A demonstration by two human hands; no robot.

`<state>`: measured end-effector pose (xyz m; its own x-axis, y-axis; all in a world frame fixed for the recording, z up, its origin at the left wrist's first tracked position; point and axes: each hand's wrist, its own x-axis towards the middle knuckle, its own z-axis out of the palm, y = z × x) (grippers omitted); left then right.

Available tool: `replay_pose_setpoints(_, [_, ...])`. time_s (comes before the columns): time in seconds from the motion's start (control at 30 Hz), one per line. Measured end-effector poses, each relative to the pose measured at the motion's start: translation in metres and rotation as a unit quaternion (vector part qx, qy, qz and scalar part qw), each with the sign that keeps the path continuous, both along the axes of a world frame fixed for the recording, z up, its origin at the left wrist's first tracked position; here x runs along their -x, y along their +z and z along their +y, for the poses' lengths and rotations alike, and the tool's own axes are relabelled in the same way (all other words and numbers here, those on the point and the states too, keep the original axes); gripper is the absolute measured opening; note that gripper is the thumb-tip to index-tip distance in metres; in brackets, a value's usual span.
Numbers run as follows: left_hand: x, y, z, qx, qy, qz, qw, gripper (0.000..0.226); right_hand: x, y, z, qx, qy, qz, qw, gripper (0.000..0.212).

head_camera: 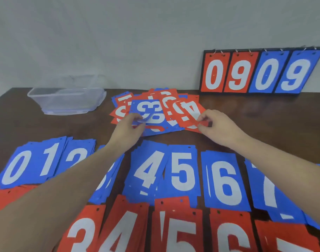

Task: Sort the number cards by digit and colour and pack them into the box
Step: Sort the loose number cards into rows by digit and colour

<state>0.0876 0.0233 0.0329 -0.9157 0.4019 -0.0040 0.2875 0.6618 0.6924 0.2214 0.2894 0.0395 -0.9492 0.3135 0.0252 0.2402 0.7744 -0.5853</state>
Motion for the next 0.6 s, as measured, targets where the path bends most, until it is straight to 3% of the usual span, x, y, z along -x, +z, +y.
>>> replay_pose_setpoints(0.13, [0.036,-0.006,0.02,0.029,0.073,0.046,0.996,0.041,0.032,-0.005,0.022,-0.045,-0.031,-0.013,0.998,0.027])
replay_pose_setpoints(0.27, [0.064,-0.011,0.035,0.071,0.135,0.056,0.987,0.067,0.053,-0.013,0.044,-0.054,-0.039,-0.062,0.996,0.074])
replay_pose_setpoints(0.33, [0.073,-0.016,0.04,0.101,0.148,0.049,0.983,0.078,0.056,-0.019,0.05,-0.07,-0.014,-0.075,0.995,0.087])
replay_pose_setpoints(0.47, [0.086,-0.026,0.041,0.145,0.145,0.056,0.977,0.087,0.055,-0.027,0.057,-0.098,0.018,-0.06,0.993,0.087])
replay_pose_setpoints(0.6, [0.09,-0.032,0.036,0.131,0.138,0.067,0.979,0.075,0.055,-0.031,0.057,-0.046,0.026,-0.026,0.998,0.081])
